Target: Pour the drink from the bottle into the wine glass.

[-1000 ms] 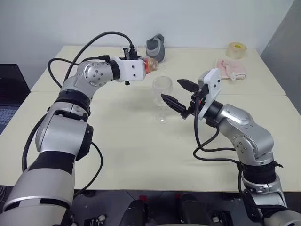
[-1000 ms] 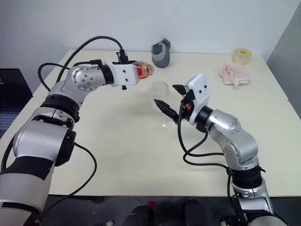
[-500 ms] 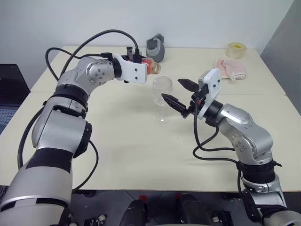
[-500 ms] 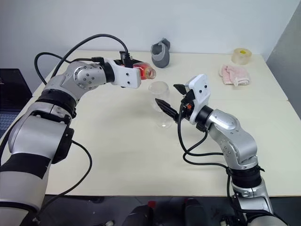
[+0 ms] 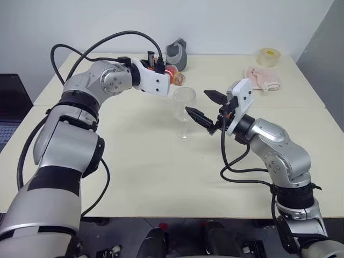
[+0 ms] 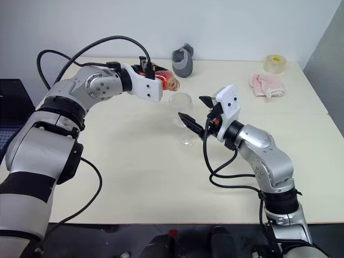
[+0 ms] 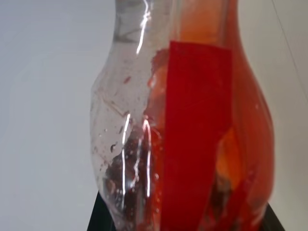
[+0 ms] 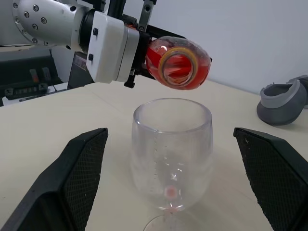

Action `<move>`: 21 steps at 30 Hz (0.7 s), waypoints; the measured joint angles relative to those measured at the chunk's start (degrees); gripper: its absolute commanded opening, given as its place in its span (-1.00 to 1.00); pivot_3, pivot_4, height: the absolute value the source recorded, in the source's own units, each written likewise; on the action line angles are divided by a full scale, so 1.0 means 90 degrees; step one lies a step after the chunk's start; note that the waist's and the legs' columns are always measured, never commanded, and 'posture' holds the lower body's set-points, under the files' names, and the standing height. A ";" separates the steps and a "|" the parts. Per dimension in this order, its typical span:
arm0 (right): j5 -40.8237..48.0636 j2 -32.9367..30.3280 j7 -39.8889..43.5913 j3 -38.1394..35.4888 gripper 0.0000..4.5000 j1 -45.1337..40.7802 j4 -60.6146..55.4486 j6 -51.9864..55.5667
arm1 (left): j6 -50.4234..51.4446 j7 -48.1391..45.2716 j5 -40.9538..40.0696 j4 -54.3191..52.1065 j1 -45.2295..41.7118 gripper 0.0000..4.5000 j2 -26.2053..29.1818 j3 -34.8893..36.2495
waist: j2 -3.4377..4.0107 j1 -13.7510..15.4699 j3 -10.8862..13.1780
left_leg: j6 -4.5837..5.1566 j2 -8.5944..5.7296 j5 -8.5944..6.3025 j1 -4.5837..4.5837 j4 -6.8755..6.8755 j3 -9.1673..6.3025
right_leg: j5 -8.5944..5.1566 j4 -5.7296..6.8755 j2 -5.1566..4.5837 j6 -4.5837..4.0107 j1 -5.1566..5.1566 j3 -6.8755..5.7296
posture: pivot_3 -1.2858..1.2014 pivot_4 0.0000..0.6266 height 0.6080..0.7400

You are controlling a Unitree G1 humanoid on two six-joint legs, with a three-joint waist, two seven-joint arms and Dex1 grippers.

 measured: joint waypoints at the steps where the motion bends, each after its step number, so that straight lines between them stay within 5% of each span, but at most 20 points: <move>1: -0.0003 0.0000 0.0002 0.0000 1.00 0.0000 0.0003 -0.0013 | -0.0004 0.0021 0.0014 0.0001 0.0000 -0.55 0.0011 -0.0010 | 0.0000 -0.0005 0.0000 | 0.0000 0.0000 0.0000 0.0000 0.0000 0.0000 | 0.0000 0.0000 0.0000 0.0000 0.0000 0.0000 | 0.03 -0.52 1.00; 21: -0.0214 0.0016 0.0147 0.0002 1.00 -0.0046 0.0169 -0.0180 | -0.0024 0.0459 0.0339 0.0133 -0.0194 -0.55 0.0105 -0.0289 | 0.0000 -0.0016 0.0000 | 0.0000 -0.0001 0.0001 -0.0018 0.0011 0.0000 | 0.0000 0.0010 0.0000 0.0000 -0.0018 0.0001 | 0.03 -0.52 1.00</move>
